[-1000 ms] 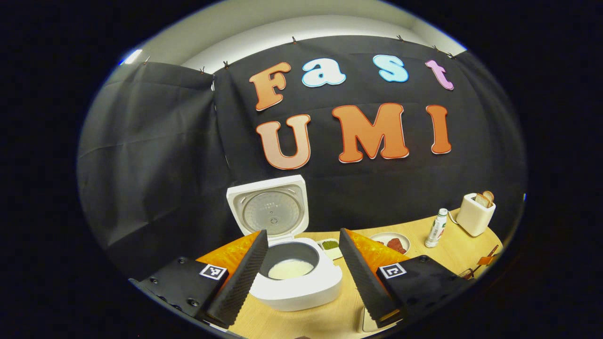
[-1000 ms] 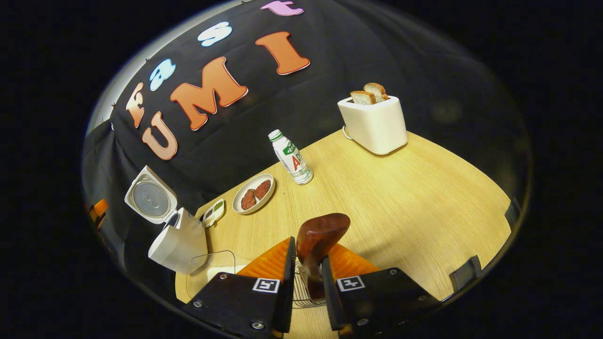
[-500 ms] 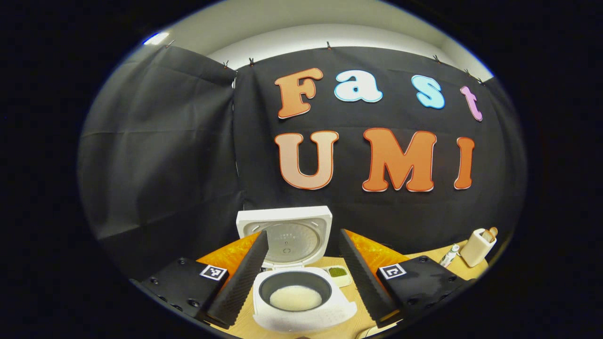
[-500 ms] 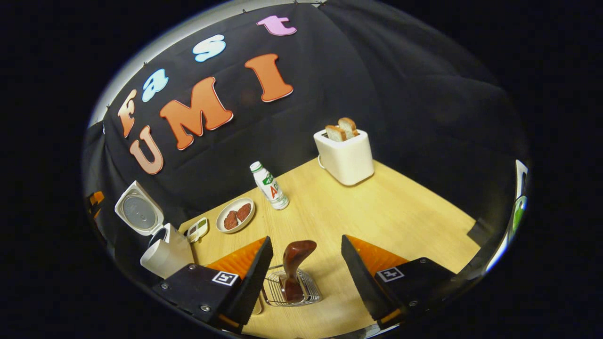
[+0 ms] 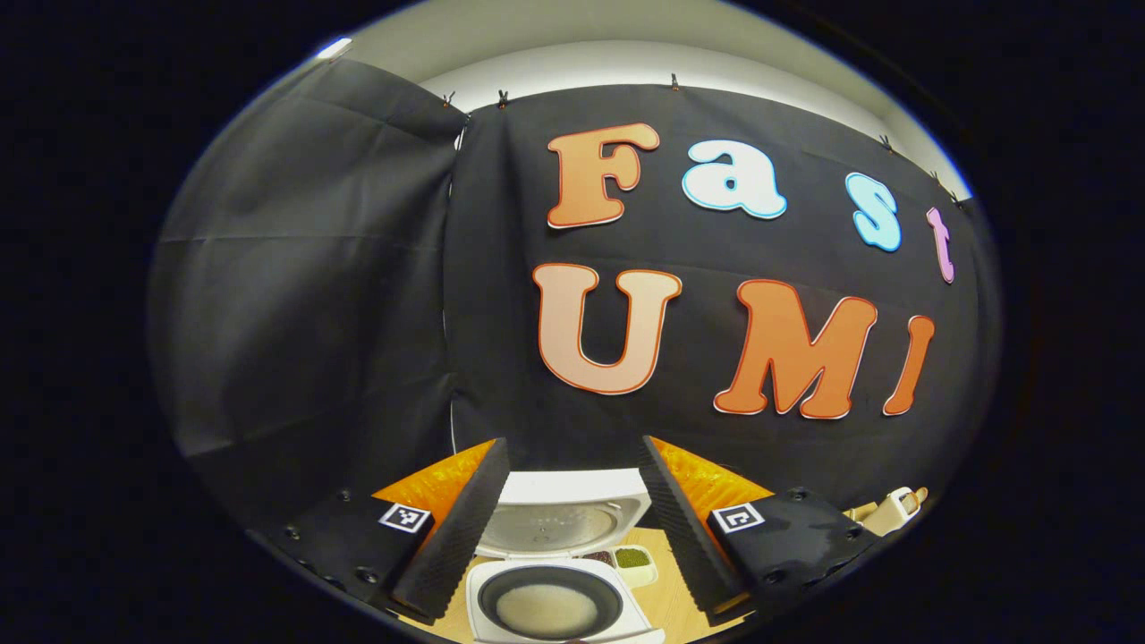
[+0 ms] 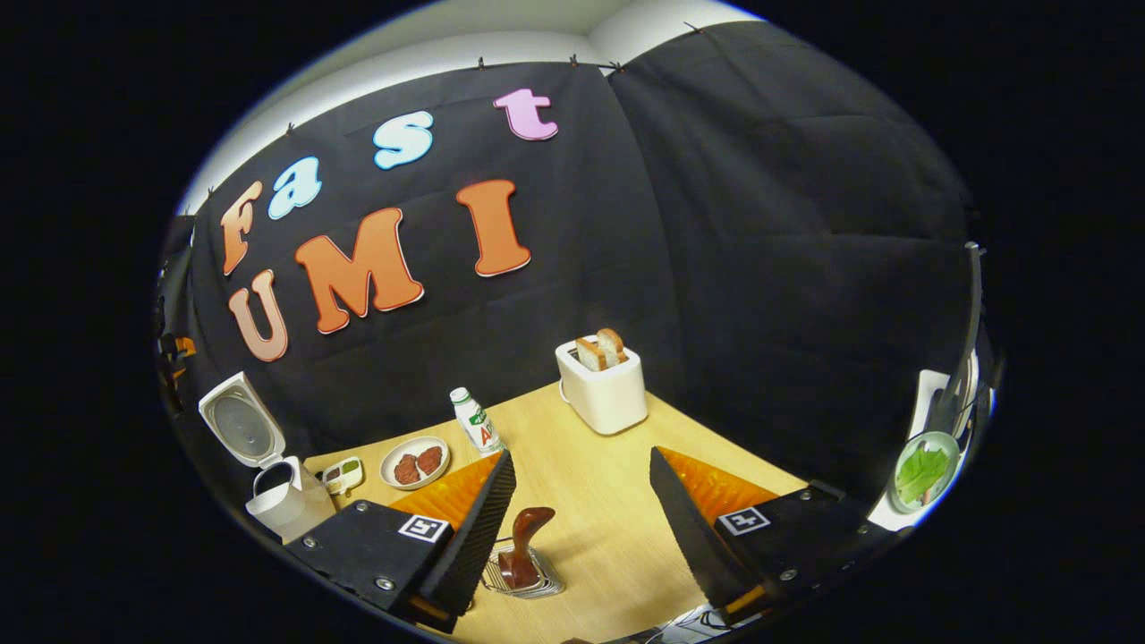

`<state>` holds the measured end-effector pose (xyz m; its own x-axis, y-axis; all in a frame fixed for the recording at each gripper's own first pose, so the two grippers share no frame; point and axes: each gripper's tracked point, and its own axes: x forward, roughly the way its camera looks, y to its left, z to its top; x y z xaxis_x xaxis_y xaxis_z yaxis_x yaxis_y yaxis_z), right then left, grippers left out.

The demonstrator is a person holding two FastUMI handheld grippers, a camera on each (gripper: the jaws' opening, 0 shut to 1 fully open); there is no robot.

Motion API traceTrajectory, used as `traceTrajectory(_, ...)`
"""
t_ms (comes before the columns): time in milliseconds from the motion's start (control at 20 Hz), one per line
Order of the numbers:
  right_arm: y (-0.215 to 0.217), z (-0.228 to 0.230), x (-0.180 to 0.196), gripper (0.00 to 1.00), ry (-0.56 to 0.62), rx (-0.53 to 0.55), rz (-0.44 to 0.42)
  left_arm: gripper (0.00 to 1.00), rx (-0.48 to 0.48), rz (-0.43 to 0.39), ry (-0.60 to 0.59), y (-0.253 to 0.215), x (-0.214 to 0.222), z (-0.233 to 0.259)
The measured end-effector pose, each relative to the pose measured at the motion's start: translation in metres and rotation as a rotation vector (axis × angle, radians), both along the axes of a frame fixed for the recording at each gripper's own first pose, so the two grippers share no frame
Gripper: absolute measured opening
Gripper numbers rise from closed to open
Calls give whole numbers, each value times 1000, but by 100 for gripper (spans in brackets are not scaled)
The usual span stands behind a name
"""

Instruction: Close the left gripper, press the button to open the rice cooker; take a wooden spoon from the chopstick holder with the right hand, scoop a spoonful of rice and pour it into the rice cooker, then put the wooden spoon back into the chopstick holder.

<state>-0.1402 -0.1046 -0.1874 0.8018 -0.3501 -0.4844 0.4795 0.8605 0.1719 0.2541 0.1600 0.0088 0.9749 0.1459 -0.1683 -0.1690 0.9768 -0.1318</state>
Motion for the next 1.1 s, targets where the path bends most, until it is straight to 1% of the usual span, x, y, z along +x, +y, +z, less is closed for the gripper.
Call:
traceTrajectory(50, -1, 9, -1, 94, -14, -14, -9, 98, 4, 9, -3, 7, 12, 2)
traceTrajectory(150, 1, 26, -1, 94, -37, -36, -15, 100, 4, 27, 22, 19, 36, -5)
traceTrajectory(200, 0, 34, -1, 94, -43, -50, -16, 99, 4, 46, 49, 26, 48, -12)
traceTrajectory(300, -1, 47, 0, 94, -57, -83, -21, 99, 20, 57, 93, 34, 74, -29)
traceTrajectory(350, -2, 54, 0, 94, -67, -94, -23, 100, 31, 49, 119, 33, 84, -41)
traceTrajectory(400, -2, 60, -1, 94, -77, -102, -29, 98, 39, 51, 154, 31, 91, -55)
traceTrajectory(450, -3, 64, -1, 94, -86, -109, -32, 99, 36, 44, 192, 28, 97, -70)
traceTrajectory(550, -6, 67, -5, 94, -90, -135, -47, 98, -29, 68, 268, 22, 103, -98)
traceTrajectory(600, -7, 67, -8, 94, -85, -144, -50, 98, -45, 79, 295, 20, 105, -108)
traceTrajectory(700, -10, 68, -14, 94, -74, -154, -51, 100, 9, 98, 337, 24, 110, -119)
traceTrajectory(750, -12, 68, -16, 94, -70, -157, -51, 99, 19, 102, 355, 23, 111, -125)
traceTrajectory(850, -14, 68, -16, 94, -74, -161, -54, 100, 27, 105, 347, 24, 111, -123)
traceTrajectory(950, -16, 63, -15, 94, -72, -149, -51, 99, 37, 80, 371, 21, 108, -126)
traceTrajectory(1100, -17, 58, -11, 94, -77, -134, -34, 100, -3, 44, 437, 12, 95, -133)
